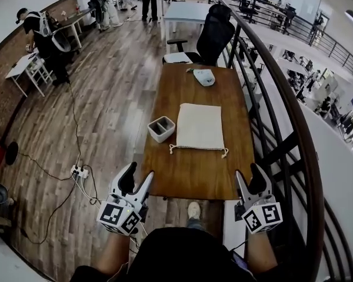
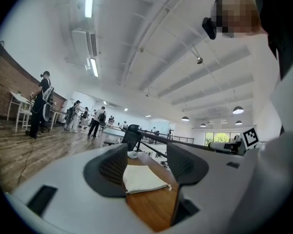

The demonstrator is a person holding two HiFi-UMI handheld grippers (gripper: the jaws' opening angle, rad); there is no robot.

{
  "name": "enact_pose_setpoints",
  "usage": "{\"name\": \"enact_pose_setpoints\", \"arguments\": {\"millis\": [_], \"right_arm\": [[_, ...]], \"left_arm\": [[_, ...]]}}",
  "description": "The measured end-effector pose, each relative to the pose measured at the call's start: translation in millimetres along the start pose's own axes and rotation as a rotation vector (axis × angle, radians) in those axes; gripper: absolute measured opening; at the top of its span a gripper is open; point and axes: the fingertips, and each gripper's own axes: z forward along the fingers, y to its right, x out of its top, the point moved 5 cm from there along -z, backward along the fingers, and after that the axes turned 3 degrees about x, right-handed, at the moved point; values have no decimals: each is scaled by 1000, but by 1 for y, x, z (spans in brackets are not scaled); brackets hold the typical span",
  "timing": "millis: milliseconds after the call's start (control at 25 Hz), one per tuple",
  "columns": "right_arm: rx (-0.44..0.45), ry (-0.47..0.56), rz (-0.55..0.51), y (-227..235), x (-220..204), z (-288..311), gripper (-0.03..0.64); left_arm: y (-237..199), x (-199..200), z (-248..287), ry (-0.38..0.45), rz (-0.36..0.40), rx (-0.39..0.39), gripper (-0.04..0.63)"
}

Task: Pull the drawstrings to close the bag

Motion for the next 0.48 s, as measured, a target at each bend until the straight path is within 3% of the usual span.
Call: {"name": "enact_pose_setpoints", "arguments": {"millis": [200,320,480], "right_arm": [[11,-16,21,36,-2,34,242],[6,-20,29,52,-9,46,239],[9,-32,27,73,-20,56,222]], "left_arm": [[-1,2,42,2,23,12,255],[-2,1,58,16,56,30,192],[-6,-11,80,-17,70,35,192]]}}
